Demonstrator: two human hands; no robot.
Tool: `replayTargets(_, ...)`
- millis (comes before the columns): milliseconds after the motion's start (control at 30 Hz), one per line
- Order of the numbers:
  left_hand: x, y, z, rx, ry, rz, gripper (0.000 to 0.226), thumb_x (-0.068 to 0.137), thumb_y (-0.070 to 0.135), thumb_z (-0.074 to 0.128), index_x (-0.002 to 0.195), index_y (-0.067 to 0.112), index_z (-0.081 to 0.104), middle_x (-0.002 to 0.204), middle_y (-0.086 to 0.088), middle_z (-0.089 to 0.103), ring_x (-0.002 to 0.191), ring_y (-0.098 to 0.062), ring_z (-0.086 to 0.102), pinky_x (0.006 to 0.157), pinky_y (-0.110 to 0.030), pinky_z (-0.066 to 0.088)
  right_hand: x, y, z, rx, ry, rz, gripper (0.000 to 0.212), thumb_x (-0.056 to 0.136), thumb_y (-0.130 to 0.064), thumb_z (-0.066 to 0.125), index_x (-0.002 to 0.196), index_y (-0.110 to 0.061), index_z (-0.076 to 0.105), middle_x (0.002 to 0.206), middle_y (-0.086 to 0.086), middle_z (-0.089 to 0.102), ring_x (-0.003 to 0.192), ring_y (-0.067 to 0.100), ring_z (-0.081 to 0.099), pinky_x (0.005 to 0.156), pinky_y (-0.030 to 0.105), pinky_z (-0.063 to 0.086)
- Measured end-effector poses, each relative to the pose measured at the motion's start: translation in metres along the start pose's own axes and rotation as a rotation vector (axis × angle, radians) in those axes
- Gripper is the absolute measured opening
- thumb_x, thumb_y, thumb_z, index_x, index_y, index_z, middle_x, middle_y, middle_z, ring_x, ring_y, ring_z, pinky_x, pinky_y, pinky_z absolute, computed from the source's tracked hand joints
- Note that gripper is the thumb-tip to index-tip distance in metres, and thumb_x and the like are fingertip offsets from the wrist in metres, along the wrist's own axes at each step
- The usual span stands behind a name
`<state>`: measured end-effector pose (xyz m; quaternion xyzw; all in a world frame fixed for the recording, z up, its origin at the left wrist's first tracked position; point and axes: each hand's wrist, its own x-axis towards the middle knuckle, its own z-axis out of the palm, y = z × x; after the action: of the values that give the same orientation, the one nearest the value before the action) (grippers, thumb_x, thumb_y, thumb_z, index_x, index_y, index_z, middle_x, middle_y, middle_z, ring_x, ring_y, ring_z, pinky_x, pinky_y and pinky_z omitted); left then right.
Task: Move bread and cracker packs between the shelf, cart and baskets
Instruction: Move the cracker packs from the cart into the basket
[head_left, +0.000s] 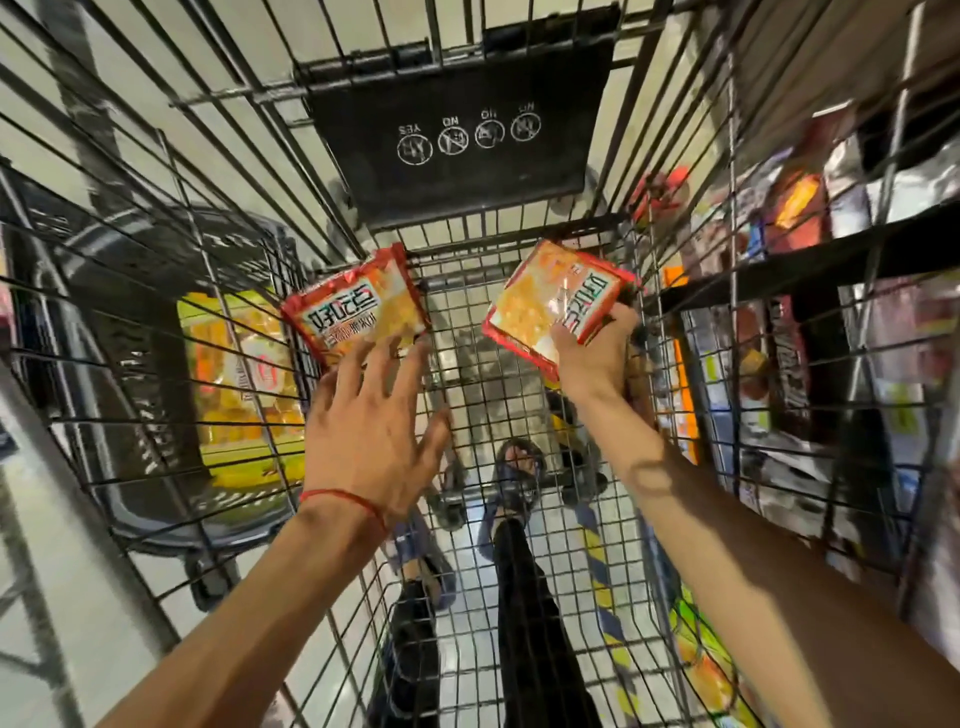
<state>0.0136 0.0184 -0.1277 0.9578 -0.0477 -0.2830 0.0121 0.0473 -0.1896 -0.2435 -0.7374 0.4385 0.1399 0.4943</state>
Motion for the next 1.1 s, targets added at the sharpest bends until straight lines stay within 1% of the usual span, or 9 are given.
replayTargets(200,0.032,-0.010,-0.007,-0.101,0.045,-0.118,0.075,0.098,0.051,0.048,0.160,0.025,0.015,0.166,-0.006,0.020,0.152,-0.028,0.018,0.123,-0.045,0.020,-0.021,-0.020,-0.027,-0.040,-0.250,-0.188,0.053,0.106,-0.007,0.054,0.153,-0.019,0.033,0.129,-0.009,0.054,0.118,0.012,0.055,0.100,0.030,0.044)
replayTargets(333,0.075,-0.025,0.001,-0.151,0.087,-0.229,0.090,0.094,0.041,0.061,0.161,0.012,0.009,0.170,-0.012,0.007,0.157,-0.028,0.002,0.128,-0.042,0.003,-0.017,-0.027,-0.035,-0.046,-0.297,-0.225,0.056,0.110,-0.012,0.049,0.161,-0.019,0.028,0.142,-0.010,0.052,0.128,0.009,0.051,0.113,0.031,0.041)
replayTargets(433,0.096,-0.033,0.008,-0.125,0.012,-0.286,0.098,0.092,0.047,0.062,0.161,0.009,0.004,0.170,-0.014,0.005,0.156,-0.034,0.007,0.127,-0.046,0.009,-0.011,-0.027,-0.038,-0.046,-0.314,-0.202,0.052,0.109,-0.008,0.049,0.157,-0.018,0.033,0.142,-0.001,0.057,0.128,0.016,0.055,0.115,0.041,0.045)
replayTargets(600,0.098,-0.029,0.009,-0.050,0.105,-0.313,0.060,0.086,0.048,0.070,0.137,0.026,0.049,0.141,-0.014,0.042,0.130,-0.037,0.038,0.110,-0.055,0.031,-0.021,-0.022,-0.040,-0.087,-0.352,-0.182,0.049,0.107,-0.003,0.050,0.151,-0.018,0.037,0.132,-0.004,0.057,0.119,0.015,0.058,0.103,0.037,0.052)
replayTargets(700,0.086,-0.028,0.015,-0.158,0.096,-0.294,0.052,0.086,0.044,0.075,0.127,0.024,0.051,0.135,-0.011,0.049,0.124,-0.035,0.045,0.103,-0.051,0.042,-0.034,-0.021,-0.045,-0.081,-0.340,-0.153,0.052,0.107,-0.004,0.051,0.154,-0.021,0.035,0.136,-0.002,0.057,0.121,0.016,0.058,0.091,0.026,0.055)
replayTargets(800,0.065,-0.010,0.003,-0.433,0.058,-0.328,0.044,0.093,0.037,0.070,0.127,0.022,0.047,0.119,-0.006,0.064,0.092,-0.023,0.062,0.079,-0.032,0.048,-0.053,-0.020,-0.057,-0.047,-0.327,-0.101,0.053,0.109,-0.008,0.049,0.156,-0.024,0.033,0.141,-0.001,0.056,0.126,0.019,0.056,0.107,0.042,0.050)
replayTargets(900,0.030,0.003,-0.006,-0.667,0.102,-0.297,0.032,0.103,0.032,0.058,0.127,0.014,0.049,0.101,0.003,0.066,0.064,-0.001,0.050,0.051,-0.010,0.036,-0.082,-0.019,-0.077,-0.041,-0.309,-0.089,0.052,0.111,-0.013,0.046,0.159,-0.025,0.032,0.142,-0.004,0.054,0.129,0.018,0.053,0.111,0.043,0.046)
replayTargets(967,-0.002,0.007,-0.010,-0.798,0.123,-0.310,0.026,0.100,0.034,0.063,0.115,0.018,0.050,0.084,0.014,0.060,0.072,-0.012,0.057,0.056,-0.013,0.037,-0.104,-0.015,-0.094,-0.039,-0.271,-0.101,0.052,0.111,-0.017,0.047,0.160,-0.026,0.032,0.148,-0.005,0.052,0.133,0.018,0.051,0.116,0.043,0.041)
replayTargets(1100,-0.071,0.012,-0.033,-0.971,0.163,-0.379,0.025,0.096,0.032,0.068,0.111,0.017,0.055,0.084,0.016,0.060,0.081,-0.017,0.061,0.068,-0.025,0.042,-0.157,-0.007,-0.129,-0.020,-0.175,-0.132,0.047,0.110,-0.019,0.046,0.157,-0.022,0.039,0.146,-0.001,0.056,0.132,0.022,0.055,0.112,0.040,0.044)
